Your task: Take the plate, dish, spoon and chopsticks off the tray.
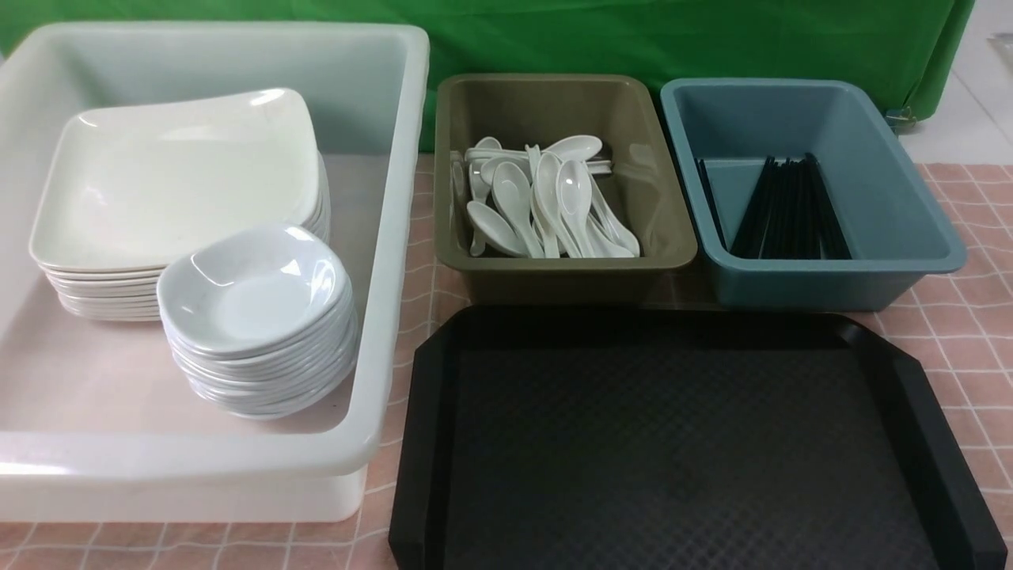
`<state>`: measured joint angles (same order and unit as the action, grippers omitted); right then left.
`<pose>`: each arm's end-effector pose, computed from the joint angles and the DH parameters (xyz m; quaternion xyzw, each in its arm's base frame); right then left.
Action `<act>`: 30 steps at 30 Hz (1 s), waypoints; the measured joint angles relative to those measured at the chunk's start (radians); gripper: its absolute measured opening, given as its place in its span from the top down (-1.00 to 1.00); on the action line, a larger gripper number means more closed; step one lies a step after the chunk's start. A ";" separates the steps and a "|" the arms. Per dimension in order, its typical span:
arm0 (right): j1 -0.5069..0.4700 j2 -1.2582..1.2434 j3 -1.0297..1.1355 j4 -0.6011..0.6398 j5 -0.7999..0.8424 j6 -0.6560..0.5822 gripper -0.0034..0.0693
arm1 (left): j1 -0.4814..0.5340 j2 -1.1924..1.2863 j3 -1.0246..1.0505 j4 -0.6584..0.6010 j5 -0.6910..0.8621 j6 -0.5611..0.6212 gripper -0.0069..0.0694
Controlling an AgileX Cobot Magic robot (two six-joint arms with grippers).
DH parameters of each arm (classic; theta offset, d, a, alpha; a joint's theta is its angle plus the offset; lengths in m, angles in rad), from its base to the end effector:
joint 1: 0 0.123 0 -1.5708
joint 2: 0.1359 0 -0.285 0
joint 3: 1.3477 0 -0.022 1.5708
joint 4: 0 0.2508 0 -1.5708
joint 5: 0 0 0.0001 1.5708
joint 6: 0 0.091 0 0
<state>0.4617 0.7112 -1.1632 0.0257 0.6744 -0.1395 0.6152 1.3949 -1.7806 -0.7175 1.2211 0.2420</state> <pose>0.0937 0.0482 0.4719 -0.2208 0.7201 0.1180 0.6471 0.2439 0.1035 0.4984 -0.1380 0.8474 -0.1632 0.4861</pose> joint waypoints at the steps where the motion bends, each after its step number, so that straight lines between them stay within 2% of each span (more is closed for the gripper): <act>1: 0.000 -0.074 0.154 0.000 -0.104 -0.001 0.82 | 0.000 0.001 0.000 0.000 0.000 0.013 0.77; 2: 0.000 -0.082 0.172 0.000 -0.116 -0.001 0.82 | 0.000 0.001 0.000 0.000 0.000 0.014 0.77; 3: 0.000 -0.131 0.306 0.000 -0.217 0.000 0.82 | 0.000 0.001 0.000 0.000 0.000 0.016 0.77; 5: 0.000 -0.173 0.440 0.000 -0.332 0.001 0.82 | 0.000 0.001 0.000 -0.003 0.000 0.017 0.77; 10: 0.000 -0.211 0.583 0.000 -0.500 0.002 0.82 | 0.000 0.001 0.000 -0.012 0.000 0.018 0.77; 30: 0.000 -0.211 0.598 0.000 -0.547 0.005 0.76 | 0.000 0.001 0.000 -0.008 0.000 0.046 0.77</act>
<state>0.4617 0.5004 -0.5656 0.0256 0.1273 -0.1348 0.6152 1.3961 -1.7806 -0.7254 1.2211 0.2884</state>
